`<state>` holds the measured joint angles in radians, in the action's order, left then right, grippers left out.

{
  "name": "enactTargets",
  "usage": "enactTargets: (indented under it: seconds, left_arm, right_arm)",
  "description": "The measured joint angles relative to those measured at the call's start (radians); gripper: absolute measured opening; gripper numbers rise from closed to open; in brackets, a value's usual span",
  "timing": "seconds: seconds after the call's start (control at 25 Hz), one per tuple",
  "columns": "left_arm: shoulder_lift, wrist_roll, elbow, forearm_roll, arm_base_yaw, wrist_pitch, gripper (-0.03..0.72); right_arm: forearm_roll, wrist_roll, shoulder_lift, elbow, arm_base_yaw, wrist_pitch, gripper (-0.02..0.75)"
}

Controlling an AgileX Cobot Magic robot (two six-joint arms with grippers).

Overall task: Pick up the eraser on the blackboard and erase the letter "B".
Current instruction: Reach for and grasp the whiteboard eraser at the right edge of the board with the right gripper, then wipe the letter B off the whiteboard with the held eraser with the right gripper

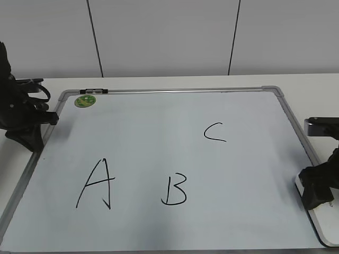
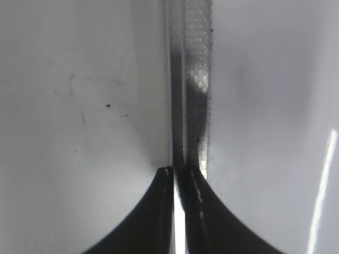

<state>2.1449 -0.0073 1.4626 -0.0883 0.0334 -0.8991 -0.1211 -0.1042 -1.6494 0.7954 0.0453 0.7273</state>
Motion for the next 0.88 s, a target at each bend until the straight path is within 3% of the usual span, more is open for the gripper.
enactTargets:
  seconds: [0.48,0.88]
  left_arm:
    - [0.0,0.0,0.0,0.0,0.0,0.0,0.031]
    - [0.0,0.0,0.0,-0.003,0.0,0.0,0.031]
  right_arm:
    - [-0.002,0.004,0.0,0.001,0.0,0.002,0.512]
    - [-0.147,-0.029,-0.006,0.149,0.043,0.156,0.512]
